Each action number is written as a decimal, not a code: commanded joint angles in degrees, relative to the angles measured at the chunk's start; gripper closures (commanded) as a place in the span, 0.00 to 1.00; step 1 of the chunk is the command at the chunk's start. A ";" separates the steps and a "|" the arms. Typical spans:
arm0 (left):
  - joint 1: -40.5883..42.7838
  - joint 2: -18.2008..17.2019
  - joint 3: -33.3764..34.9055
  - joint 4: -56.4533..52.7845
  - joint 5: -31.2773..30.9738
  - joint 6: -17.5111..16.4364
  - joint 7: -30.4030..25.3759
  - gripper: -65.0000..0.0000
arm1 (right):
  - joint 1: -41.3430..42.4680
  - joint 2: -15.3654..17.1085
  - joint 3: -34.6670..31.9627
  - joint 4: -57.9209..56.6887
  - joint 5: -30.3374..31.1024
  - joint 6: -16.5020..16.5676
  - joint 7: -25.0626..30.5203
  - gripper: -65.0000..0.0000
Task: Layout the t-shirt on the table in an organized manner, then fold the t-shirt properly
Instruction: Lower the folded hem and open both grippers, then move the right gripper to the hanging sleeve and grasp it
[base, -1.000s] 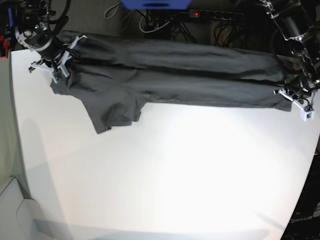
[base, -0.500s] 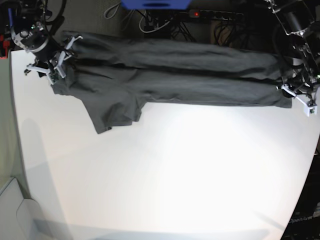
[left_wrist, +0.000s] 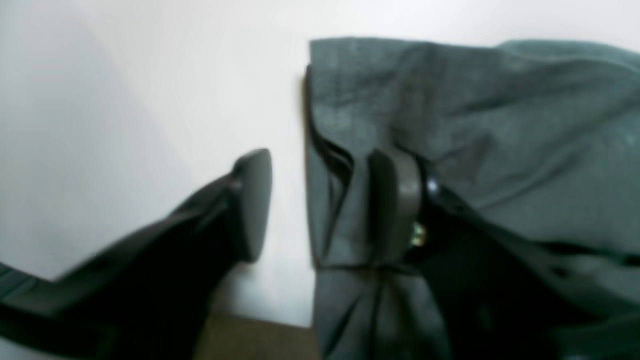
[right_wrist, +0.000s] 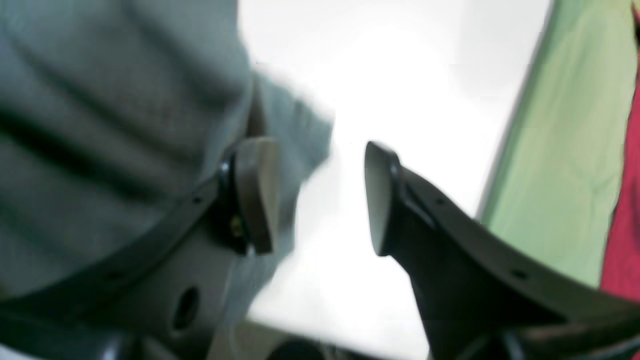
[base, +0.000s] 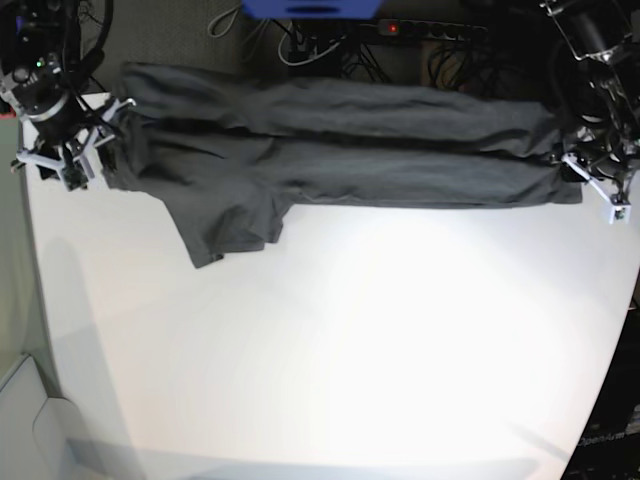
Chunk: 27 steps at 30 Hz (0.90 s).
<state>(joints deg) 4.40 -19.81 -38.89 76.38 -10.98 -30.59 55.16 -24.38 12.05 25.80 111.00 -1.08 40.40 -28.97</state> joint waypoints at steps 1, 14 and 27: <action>0.04 -1.24 -0.09 0.59 0.65 -0.14 0.98 0.37 | 0.95 0.74 0.00 0.96 0.69 -0.40 -0.96 0.56; 0.04 -2.21 -0.09 0.06 0.57 -0.14 0.36 0.22 | 24.69 -1.20 -17.58 -4.76 0.69 -0.40 -25.40 0.56; -6.47 -1.77 0.34 -0.03 7.86 -0.58 0.27 0.21 | 38.14 -2.52 -19.69 -34.21 0.69 -0.40 -19.07 0.56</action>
<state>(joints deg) -1.37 -20.40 -38.24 75.44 -2.63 -31.14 56.14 12.53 8.88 5.98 75.79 -1.06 40.05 -48.82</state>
